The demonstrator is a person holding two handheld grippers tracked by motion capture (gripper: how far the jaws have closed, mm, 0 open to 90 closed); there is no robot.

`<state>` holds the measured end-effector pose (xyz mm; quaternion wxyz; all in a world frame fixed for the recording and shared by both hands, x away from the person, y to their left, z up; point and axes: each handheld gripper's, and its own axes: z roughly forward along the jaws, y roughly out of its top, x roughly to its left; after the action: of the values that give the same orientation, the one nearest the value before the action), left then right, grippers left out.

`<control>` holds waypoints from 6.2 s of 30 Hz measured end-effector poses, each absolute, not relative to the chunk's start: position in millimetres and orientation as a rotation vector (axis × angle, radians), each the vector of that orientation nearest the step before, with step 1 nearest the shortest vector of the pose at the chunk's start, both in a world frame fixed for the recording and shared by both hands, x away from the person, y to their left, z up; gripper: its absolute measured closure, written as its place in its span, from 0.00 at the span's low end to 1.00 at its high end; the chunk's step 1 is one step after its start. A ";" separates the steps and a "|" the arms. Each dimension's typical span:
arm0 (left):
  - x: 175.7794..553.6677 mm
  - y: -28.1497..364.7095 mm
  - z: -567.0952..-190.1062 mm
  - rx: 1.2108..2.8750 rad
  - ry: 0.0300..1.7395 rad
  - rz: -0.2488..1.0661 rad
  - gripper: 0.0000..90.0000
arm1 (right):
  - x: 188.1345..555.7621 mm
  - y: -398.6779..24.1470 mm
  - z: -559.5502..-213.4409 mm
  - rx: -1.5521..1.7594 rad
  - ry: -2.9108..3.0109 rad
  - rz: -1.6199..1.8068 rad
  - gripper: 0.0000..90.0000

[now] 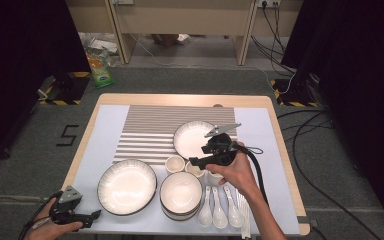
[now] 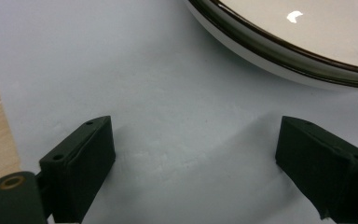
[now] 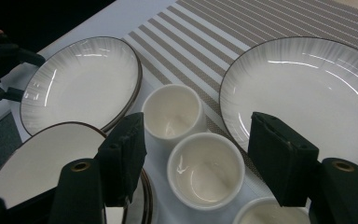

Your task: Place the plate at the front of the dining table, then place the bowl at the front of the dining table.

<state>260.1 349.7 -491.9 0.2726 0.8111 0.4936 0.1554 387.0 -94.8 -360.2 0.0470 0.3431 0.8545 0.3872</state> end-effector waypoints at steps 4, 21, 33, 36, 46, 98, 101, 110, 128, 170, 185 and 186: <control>260.2 349.8 -491.9 2.182 1.329 0.417 0.12 | 381.8 -90.1 -360.1 1.012 2.625 1.188 0.42; 260.7 349.3 -491.6 2.185 1.333 0.413 0.12 | 367.2 -78.6 -363.0 0.941 2.688 1.194 0.48; 261.0 349.0 -491.5 2.184 1.336 0.412 0.12 | 356.9 -78.0 -367.5 0.918 2.719 1.201 0.49; 261.0 349.0 -491.4 2.185 1.336 0.411 0.12 | 354.0 -78.1 -368.8 0.915 2.724 1.196 0.49; 262.3 349.0 -490.4 2.201 1.337 0.404 0.11 | 346.0 -80.0 -373.7 0.913 2.738 1.183 0.50; 260.7 349.6 -491.9 2.185 1.328 0.415 0.11 | 357.2 -72.5 -396.0 0.822 2.793 1.044 0.91; 260.5 349.8 -492.0 2.183 1.326 0.416 0.11 | 357.7 -75.7 -397.4 0.843 2.784 1.100 0.91; 261.0 349.2 -491.7 2.181 1.333 0.412 0.11 | 358.2 -77.9 -396.6 0.864 2.782 1.147 0.90; 261.1 349.1 -491.6 2.183 1.333 0.412 0.11 | 358.6 -85.3 -384.5 0.859 2.757 1.218 0.89; 261.2 348.9 -491.5 2.183 1.337 0.410 0.11 | 412.8 -110.2 -338.6 1.063 2.594 1.343 0.89; 261.1 348.9 -491.6 2.183 1.337 0.412 0.11 | 452.4 -120.1 -343.5 1.244 2.508 1.328 0.89; 261.1 348.9 -491.6 2.183 1.337 0.412 0.11 | 452.4 -120.1 -343.5 1.244 2.508 1.328 0.89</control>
<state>261.1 348.9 -491.6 0.2711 0.8104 0.4963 0.1528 452.4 -120.1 -343.5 0.0216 0.4014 0.8092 0.4284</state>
